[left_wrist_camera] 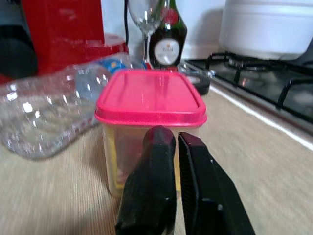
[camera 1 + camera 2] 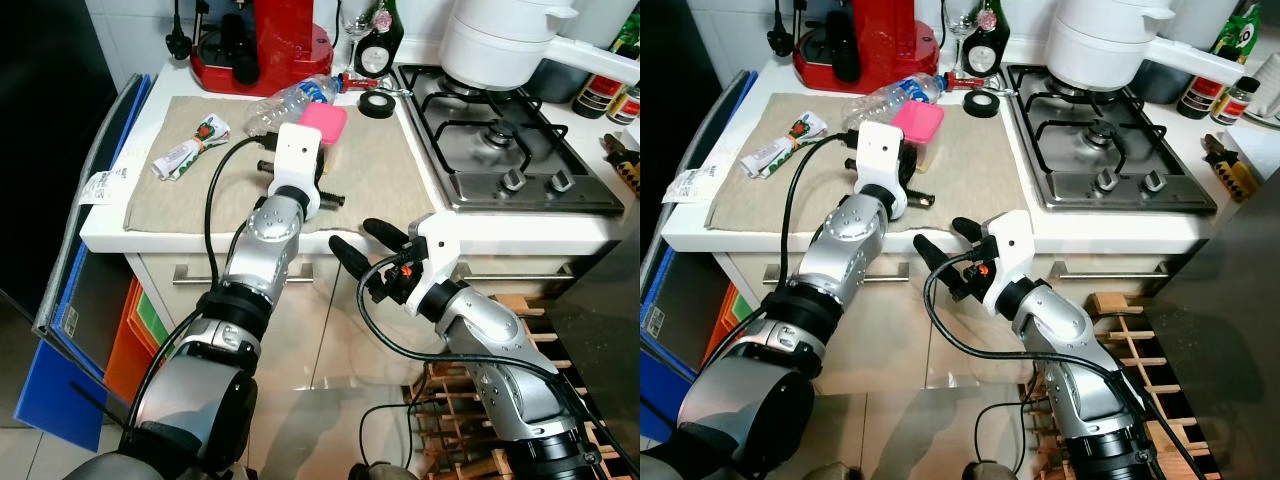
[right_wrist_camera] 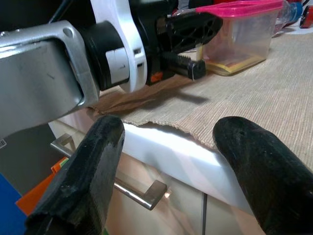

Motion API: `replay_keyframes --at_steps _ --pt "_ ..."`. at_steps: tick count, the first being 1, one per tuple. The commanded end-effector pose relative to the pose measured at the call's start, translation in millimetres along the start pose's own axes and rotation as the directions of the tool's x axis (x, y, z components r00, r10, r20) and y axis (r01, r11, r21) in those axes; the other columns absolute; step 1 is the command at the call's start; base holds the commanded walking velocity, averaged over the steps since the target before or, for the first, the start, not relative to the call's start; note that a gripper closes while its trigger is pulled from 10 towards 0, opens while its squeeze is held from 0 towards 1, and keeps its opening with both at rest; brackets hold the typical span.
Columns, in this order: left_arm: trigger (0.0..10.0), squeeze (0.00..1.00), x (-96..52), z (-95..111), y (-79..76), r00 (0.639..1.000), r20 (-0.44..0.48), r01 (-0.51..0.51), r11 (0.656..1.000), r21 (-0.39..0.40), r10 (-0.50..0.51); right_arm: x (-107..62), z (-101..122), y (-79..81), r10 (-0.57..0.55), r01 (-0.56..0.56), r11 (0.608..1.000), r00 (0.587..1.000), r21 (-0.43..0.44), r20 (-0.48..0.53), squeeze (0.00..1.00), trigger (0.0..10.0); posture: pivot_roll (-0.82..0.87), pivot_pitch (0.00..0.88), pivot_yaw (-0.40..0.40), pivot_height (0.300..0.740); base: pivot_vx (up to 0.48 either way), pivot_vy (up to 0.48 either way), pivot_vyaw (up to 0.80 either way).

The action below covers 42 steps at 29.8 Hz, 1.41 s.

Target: Restocking fridge

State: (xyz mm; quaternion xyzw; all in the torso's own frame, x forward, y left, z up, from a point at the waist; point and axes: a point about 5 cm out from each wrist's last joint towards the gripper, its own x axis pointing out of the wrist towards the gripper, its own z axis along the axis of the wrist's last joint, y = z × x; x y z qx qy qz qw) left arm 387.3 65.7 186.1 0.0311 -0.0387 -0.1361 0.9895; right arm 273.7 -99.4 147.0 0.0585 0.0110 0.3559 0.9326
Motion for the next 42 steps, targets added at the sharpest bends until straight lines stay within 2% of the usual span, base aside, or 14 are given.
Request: replay_keyframes --at_steps 1,7,11,14,15,18,23,30,31,32,39,42 --pt "10.0 1.00 1.7 6.8 -0.8 1.000 0.024 -0.011 1.000 0.025 0.010 -2.2 -0.3 -4.1 -0.024 0.024 1.000 1.000 -0.015 0.002 0.00 10.0 -0.11 0.024 -0.044 0.740 0.000 0.000 0.00" --pt "10.0 1.00 0.7 10.0 0.1 0.999 0.039 -0.039 0.998 0.053 0.037 -2.1 -2.9 -3.5 -0.024 0.024 1.000 1.000 -0.013 -0.005 0.00 10.0 -0.10 0.031 -0.042 0.740 0.000 0.000 0.00" --pt "10.0 1.00 -1.0 0.6 1.6 0.999 0.005 -0.038 0.998 0.047 0.038 0.0 -4.2 -2.0 -0.019 0.019 1.000 1.000 -0.007 -0.006 0.00 10.0 -0.10 0.030 -0.041 0.740 0.000 0.000 0.00" --pt "10.0 1.00 -0.9 -1.9 3.5 0.999 -0.002 -0.032 0.999 0.031 0.032 0.3 -4.7 -2.2 -0.020 0.020 1.000 1.000 -0.007 -0.007 0.00 10.0 -0.10 0.025 -0.038 0.740 0.000 0.000 0.00" --pt "10.0 1.00 -1.0 -4.5 4.5 1.000 -0.002 -0.003 1.000 -0.007 0.003 0.2 -5.3 -2.3 -0.021 0.021 1.000 1.000 -0.008 -0.008 0.00 10.0 -0.10 0.022 -0.034 0.740 0.000 0.000 0.00" --pt "10.0 1.00 -1.3 -7.5 7.7 1.000 -0.002 0.025 0.999 -0.025 -0.025 0.1 -5.7 -2.5 -0.021 0.021 1.000 1.000 -0.009 -0.008 0.00 10.0 -0.10 0.021 -0.033 0.740 0.000 0.000 0.00" --pt "10.0 1.00 -1.8 -15.4 26.5 0.999 -0.045 0.027 1.000 0.011 -0.027 0.0 -5.3 -3.3 -0.026 0.026 1.000 1.000 -0.015 -0.002 0.00 10.0 -0.11 0.012 -0.023 0.740 0.000 0.000 0.00" --pt "10.0 1.00 0.6 -8.9 26.3 0.999 -0.021 0.044 0.998 0.040 -0.043 -0.2 -6.0 -4.0 -0.035 0.035 0.999 0.999 -0.014 0.002 0.00 10.0 -0.11 0.011 -0.022 0.740 0.000 0.000 0.00" --pt "10.0 0.88 1.0 -8.6 25.5 0.999 -0.019 0.044 0.998 0.051 -0.043 -0.2 -6.4 -3.7 -0.034 0.034 0.999 0.999 -0.014 0.001 0.00 10.0 -0.11 0.011 -0.022 0.740 0.000 0.000 0.00" --pt "10.0 0.00 1.3 -8.2 24.7 0.999 -0.016 0.046 0.998 0.054 -0.045 -0.1 -6.7 -3.5 -0.033 0.033 0.999 0.999 -0.014 0.000 0.00 10.0 -0.10 0.012 -0.024 0.740 0.000 0.000 0.00" --pt "10.0 0.00 2.1 -4.8 22.2 0.997 0.014 0.075 0.994 0.076 -0.076 0.1 -6.7 -4.0 -0.029 0.029 0.999 1.000 -0.017 -0.002 0.00 10.0 -0.10 0.010 -0.032 0.740 0.000 0.000 0.00" --pt "10.0 0.00 3.2 -4.8 26.3 0.997 0.007 0.080 0.994 0.069 -0.081 0.3 -5.9 -4.6 -0.024 0.024 1.000 1.000 -0.020 -0.002 0.00 10.0 -0.10 0.014 -0.036 0.740 0.000 0.000 0.00"
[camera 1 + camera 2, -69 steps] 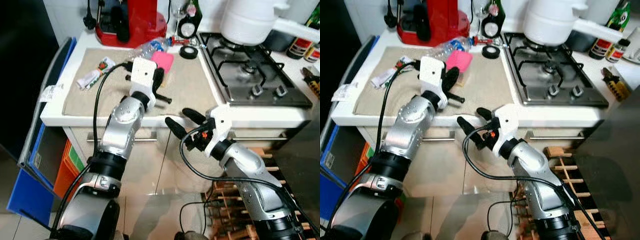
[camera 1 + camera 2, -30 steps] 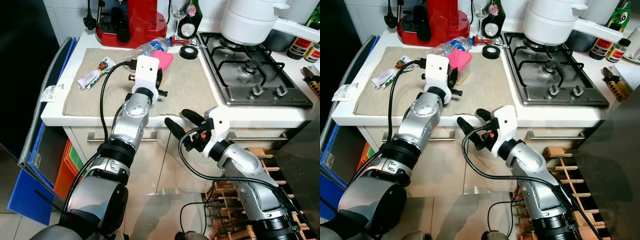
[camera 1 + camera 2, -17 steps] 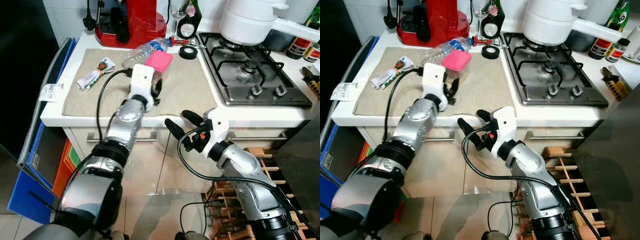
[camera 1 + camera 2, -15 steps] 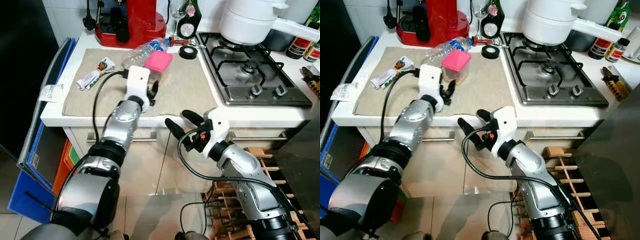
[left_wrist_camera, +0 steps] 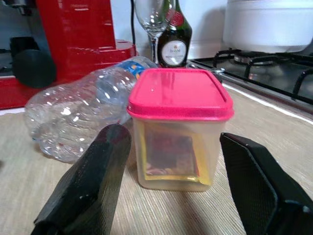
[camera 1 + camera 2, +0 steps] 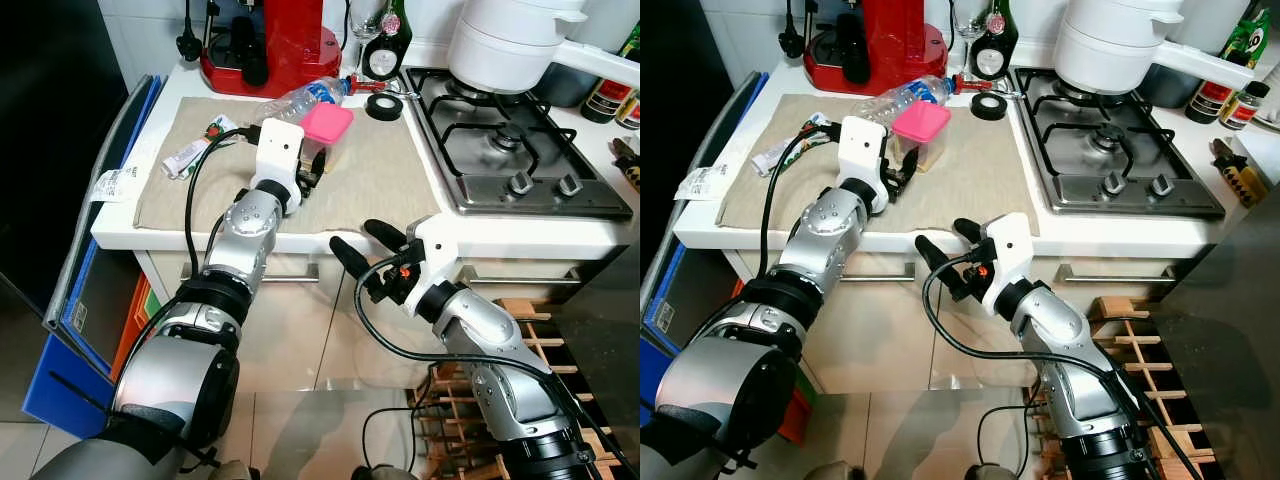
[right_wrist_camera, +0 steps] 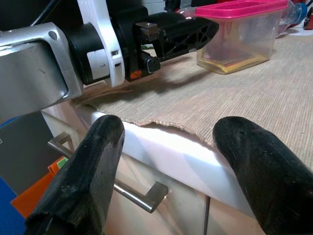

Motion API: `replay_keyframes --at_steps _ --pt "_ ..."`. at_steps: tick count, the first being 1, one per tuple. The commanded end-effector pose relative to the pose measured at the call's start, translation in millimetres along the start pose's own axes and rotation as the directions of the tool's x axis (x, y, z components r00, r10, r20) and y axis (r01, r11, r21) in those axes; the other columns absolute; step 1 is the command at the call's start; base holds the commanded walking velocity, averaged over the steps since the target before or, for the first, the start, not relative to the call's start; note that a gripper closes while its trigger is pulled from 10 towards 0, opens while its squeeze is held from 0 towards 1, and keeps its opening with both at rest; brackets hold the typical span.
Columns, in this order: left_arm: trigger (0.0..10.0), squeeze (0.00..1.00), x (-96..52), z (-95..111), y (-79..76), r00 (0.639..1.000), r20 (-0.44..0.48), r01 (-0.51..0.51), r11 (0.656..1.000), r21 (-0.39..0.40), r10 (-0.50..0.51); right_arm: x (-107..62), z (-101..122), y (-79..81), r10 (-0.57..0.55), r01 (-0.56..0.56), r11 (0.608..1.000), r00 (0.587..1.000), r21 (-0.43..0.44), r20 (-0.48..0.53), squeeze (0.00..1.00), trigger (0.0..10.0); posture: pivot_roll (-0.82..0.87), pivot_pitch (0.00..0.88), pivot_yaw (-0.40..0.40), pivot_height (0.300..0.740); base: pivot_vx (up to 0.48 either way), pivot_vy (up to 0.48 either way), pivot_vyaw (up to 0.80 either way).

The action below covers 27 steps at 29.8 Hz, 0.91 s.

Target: Restocking fridge

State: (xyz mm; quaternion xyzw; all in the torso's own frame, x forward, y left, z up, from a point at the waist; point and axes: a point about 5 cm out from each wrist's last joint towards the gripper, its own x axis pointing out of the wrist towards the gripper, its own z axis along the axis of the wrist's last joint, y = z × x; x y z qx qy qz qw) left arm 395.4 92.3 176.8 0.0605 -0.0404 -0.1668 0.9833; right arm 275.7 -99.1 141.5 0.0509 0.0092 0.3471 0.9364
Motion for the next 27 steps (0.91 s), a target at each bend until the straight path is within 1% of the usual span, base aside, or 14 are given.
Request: replay_keyframes --at_steps 1,4,7,12,15,21,27 --pt "10.0 0.00 3.5 6.8 1.2 1.000 0.011 0.016 1.000 0.020 -0.016 -1.0 -0.4 -2.9 -0.004 0.004 1.000 1.000 -0.005 -0.001 0.00 10.0 -0.10 0.015 -0.036 0.740 0.000 0.000 0.00" --pt "10.0 0.00 4.0 7.8 4.6 1.000 0.009 0.017 0.999 0.044 -0.018 -0.4 0.4 -2.8 -0.003 0.003 1.000 1.000 -0.007 0.001 0.00 10.0 -0.11 0.017 -0.037 0.740 0.000 0.000 0.00" --pt "10.0 0.00 4.8 9.5 7.2 1.000 0.016 0.017 1.000 0.019 -0.018 -0.3 0.8 -2.6 -0.004 0.004 1.000 1.000 -0.006 0.003 0.00 10.0 -0.11 0.019 -0.039 0.740 0.000 0.000 0.00" --pt "10.0 0.00 5.1 7.1 10.0 1.000 0.002 0.003 1.000 0.014 -0.003 -0.2 0.7 -2.1 -0.002 0.002 1.000 1.000 -0.007 0.003 0.00 10.0 -0.11 0.021 -0.040 0.740 0.000 0.000 0.00" --pt "10.0 0.00 5.8 6.8 8.6 1.000 -0.004 0.003 1.000 0.020 -0.003 -0.3 0.8 -2.5 -0.003 0.003 1.000 1.000 -0.008 0.003 0.00 10.0 -0.11 0.021 -0.043 0.740 0.000 0.000 0.00" --pt "10.0 0.00 8.5 8.4 3.2 1.000 -0.009 0.016 1.000 0.006 -0.016 0.3 1.1 -2.6 0.000 0.000 1.000 1.000 -0.010 0.001 0.00 10.0 -0.11 0.022 -0.044 0.740 0.000 0.000 0.00" --pt "10.0 0.00 10.3 10.2 1.3 1.000 -0.012 0.013 1.000 0.009 -0.013 -0.4 1.3 -3.0 -0.001 0.001 1.000 1.000 -0.012 0.000 0.00 10.0 -0.12 0.022 -0.047 0.740 0.000 0.000 0.00"
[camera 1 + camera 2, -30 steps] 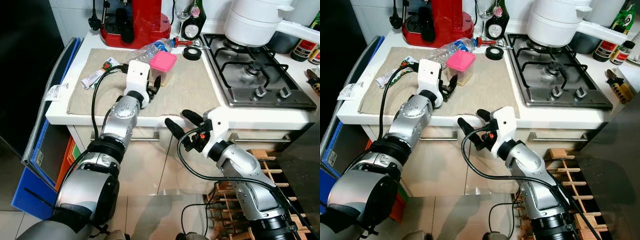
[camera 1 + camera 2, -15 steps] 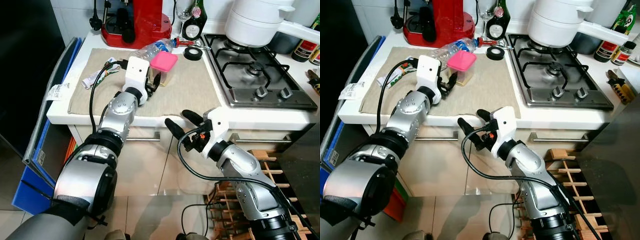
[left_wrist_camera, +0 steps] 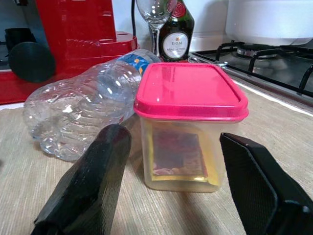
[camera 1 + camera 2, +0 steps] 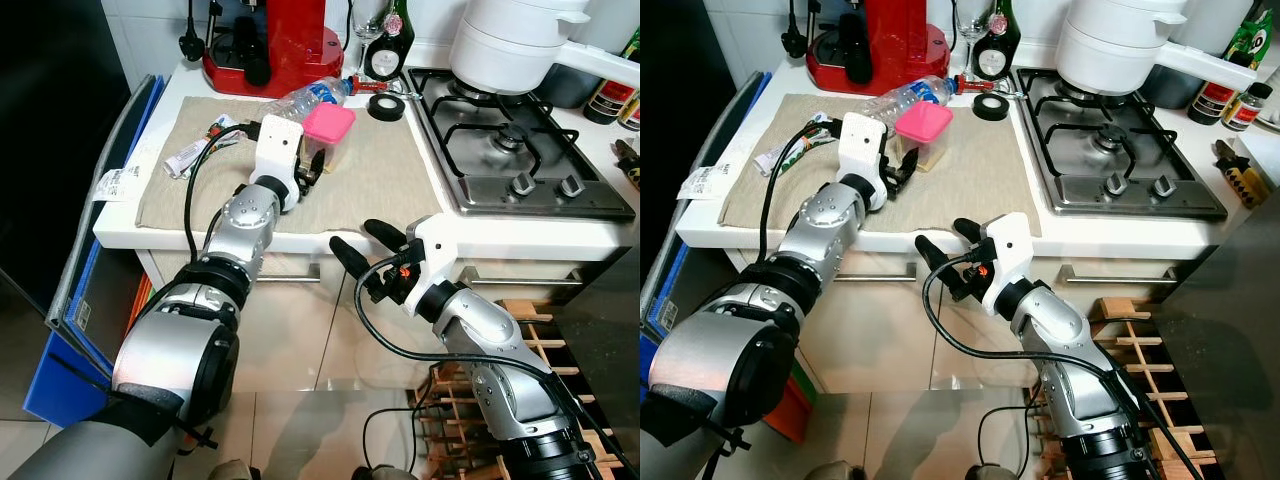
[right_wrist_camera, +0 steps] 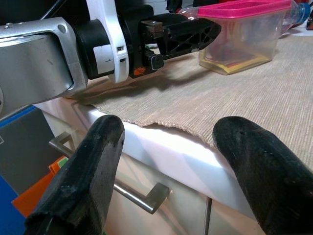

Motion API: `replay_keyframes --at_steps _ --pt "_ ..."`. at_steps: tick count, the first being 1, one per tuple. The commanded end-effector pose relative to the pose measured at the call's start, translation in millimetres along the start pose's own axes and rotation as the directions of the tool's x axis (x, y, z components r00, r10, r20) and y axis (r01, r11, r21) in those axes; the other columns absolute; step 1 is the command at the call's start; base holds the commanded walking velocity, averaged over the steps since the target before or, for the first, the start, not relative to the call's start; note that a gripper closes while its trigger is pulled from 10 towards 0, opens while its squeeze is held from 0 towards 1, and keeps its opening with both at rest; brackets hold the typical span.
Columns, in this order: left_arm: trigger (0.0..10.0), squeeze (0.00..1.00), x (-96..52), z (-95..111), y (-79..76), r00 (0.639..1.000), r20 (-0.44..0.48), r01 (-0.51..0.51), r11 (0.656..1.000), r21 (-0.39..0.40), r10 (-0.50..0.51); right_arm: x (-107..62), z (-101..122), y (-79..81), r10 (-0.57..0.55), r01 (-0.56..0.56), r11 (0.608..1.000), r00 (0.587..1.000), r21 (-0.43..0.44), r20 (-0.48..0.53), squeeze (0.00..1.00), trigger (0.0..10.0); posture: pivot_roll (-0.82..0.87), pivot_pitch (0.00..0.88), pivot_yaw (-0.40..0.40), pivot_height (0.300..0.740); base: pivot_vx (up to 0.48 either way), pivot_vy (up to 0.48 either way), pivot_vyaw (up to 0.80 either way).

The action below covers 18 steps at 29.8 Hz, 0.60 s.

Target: Restocking fridge

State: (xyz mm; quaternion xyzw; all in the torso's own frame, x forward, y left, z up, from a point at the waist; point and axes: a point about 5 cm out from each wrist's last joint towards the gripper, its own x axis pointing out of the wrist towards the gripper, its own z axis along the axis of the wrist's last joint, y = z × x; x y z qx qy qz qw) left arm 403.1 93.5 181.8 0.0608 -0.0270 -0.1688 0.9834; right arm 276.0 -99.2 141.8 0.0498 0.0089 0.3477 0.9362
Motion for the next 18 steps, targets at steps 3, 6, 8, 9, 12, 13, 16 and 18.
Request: replay_keyframes --at_steps 3,6,8,9,12,13,16,18 --pt "10.0 0.00 4.4 8.6 -3.7 1.000 0.014 0.000 1.000 0.021 0.000 -1.3 1.0 -3.1 -0.002 0.002 1.000 1.000 -0.011 -0.001 0.00 10.0 -0.12 0.021 -0.049 0.740 0.000 0.000 0.00" --pt "10.0 0.00 5.1 9.8 -4.5 1.000 0.015 0.000 1.000 0.024 0.000 -2.2 0.9 -3.2 -0.001 0.001 1.000 1.000 -0.011 -0.002 0.00 10.0 -0.12 0.021 -0.051 0.740 0.000 0.000 0.00" --pt "0.0 0.00 5.3 10.7 -4.7 1.000 0.023 -0.003 1.000 0.018 0.002 -2.7 0.0 -2.7 0.000 0.000 1.000 1.000 -0.011 -0.005 0.00 10.0 -0.12 0.023 -0.052 0.740 0.000 0.000 0.00" --pt "0.0 0.00 5.3 10.9 -4.6 1.000 0.026 -0.006 1.000 0.014 0.005 -2.8 -0.2 -2.6 0.000 0.000 1.000 1.000 -0.011 -0.006 0.00 10.0 -0.12 0.024 -0.052 0.740 0.000 0.000 0.00" --pt "0.0 0.00 6.5 11.2 -5.1 1.000 0.009 -0.017 0.999 0.037 0.016 -2.9 -0.8 -2.0 0.004 -0.004 1.000 1.000 -0.009 -0.009 0.00 10.0 -0.12 0.026 -0.052 0.740 0.000 0.000 0.00" --pt "0.0 0.00 6.6 10.9 -5.1 1.000 0.003 -0.019 0.999 0.041 0.019 -2.9 -0.9 -1.8 0.004 -0.004 1.000 1.000 -0.009 -0.010 0.00 10.0 -0.12 0.026 -0.051 0.740 0.000 0.000 0.00" --pt "0.0 0.00 6.7 10.2 -4.0 1.000 -0.008 -0.030 0.999 0.035 0.030 -2.5 -0.8 -1.2 0.005 -0.006 1.000 1.000 -0.009 -0.009 0.00 10.0 -0.12 0.026 -0.048 0.740 0.000 0.000 0.00" --pt "0.0 0.00 6.7 10.1 -3.2 0.999 -0.010 -0.037 0.999 0.035 0.037 -2.4 -0.7 -1.1 0.005 -0.005 1.000 1.000 -0.009 -0.008 0.00 10.0 -0.12 0.026 -0.048 0.740 0.000 0.000 0.00"
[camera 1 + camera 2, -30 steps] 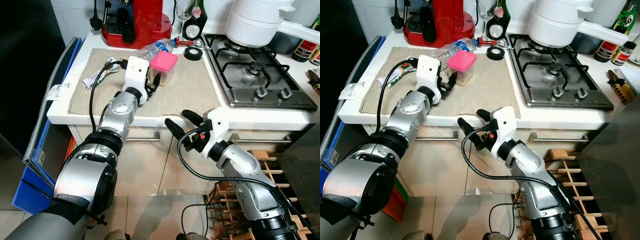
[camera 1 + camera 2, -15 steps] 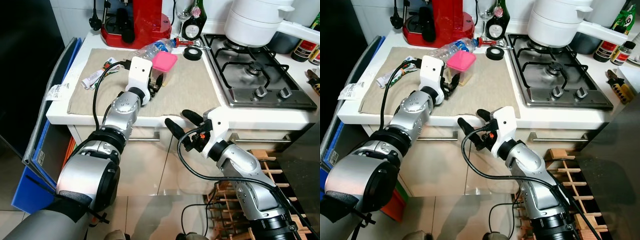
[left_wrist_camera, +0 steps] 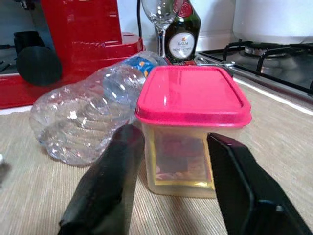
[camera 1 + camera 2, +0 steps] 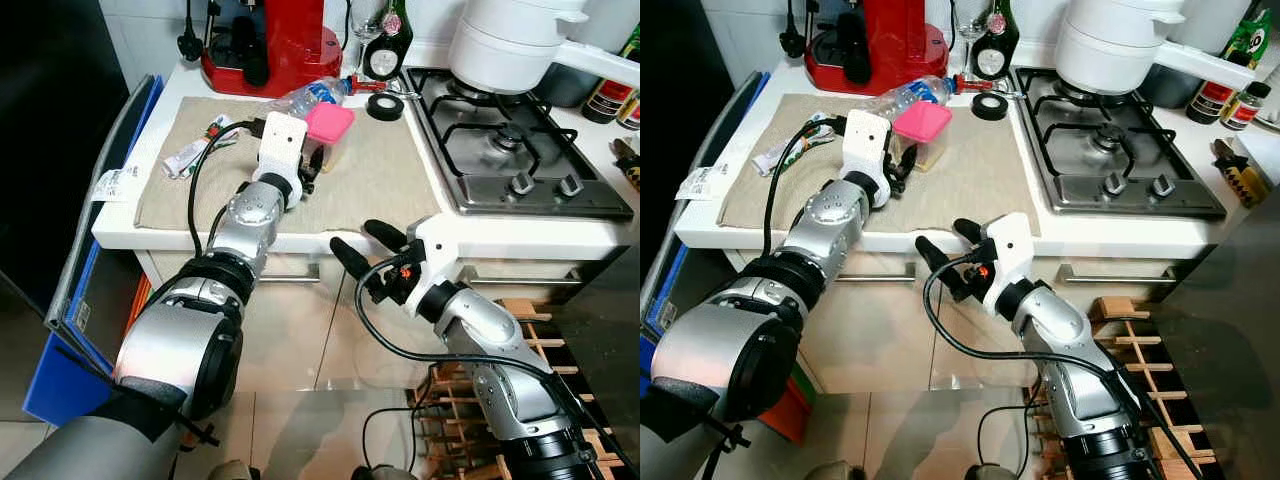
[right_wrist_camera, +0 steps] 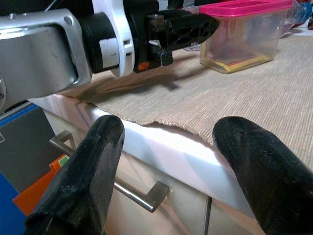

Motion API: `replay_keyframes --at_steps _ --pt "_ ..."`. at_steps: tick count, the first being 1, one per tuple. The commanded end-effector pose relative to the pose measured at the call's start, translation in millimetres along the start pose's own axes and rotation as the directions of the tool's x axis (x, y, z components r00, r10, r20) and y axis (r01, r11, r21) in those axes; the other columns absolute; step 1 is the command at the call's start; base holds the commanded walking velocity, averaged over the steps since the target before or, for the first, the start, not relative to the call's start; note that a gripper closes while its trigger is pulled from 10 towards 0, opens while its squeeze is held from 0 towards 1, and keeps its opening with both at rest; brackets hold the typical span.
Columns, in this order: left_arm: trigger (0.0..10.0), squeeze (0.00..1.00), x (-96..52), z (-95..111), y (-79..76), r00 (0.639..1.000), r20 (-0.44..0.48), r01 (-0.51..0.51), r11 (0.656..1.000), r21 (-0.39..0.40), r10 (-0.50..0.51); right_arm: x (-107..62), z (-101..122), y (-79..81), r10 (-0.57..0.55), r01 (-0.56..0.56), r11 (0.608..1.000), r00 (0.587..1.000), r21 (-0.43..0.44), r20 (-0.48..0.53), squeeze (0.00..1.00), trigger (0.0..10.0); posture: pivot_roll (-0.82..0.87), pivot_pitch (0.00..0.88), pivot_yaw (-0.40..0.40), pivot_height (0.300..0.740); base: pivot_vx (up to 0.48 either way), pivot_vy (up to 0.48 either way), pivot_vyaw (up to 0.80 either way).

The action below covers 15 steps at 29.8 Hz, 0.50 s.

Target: Restocking fridge

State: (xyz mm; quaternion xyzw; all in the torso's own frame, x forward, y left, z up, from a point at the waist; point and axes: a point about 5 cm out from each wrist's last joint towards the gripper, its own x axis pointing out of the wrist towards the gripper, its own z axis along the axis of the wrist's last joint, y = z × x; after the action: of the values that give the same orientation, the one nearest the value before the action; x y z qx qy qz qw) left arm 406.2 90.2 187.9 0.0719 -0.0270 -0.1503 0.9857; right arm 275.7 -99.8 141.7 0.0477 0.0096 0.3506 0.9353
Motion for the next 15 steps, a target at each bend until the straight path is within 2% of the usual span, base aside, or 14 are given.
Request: replay_keyframes --at_steps 1,9,15 --pt "0.0 0.00 2.4 4.1 -1.7 1.000 -0.005 -0.003 1.000 0.011 0.003 -1.9 -0.7 -0.7 -0.002 0.002 1.000 1.000 -0.005 -0.005 0.00 10.0 -0.12 0.027 -0.047 0.740 0.000 0.000 0.00" --pt "0.0 0.00 4.1 9.2 -4.2 1.000 0.016 0.001 1.000 0.003 -0.001 -3.1 -2.2 -0.1 0.000 0.000 1.000 1.000 -0.003 -0.011 0.00 10.0 -0.12 0.024 -0.053 0.740 0.000 0.000 0.00" --pt "0.0 0.00 6.4 17.1 -7.7 0.999 0.051 0.015 0.999 -0.037 -0.013 -2.8 -2.0 -0.9 0.003 -0.003 1.000 1.000 -0.006 -0.013 0.00 10.0 -0.12 0.021 -0.054 0.740 0.000 0.000 0.00"
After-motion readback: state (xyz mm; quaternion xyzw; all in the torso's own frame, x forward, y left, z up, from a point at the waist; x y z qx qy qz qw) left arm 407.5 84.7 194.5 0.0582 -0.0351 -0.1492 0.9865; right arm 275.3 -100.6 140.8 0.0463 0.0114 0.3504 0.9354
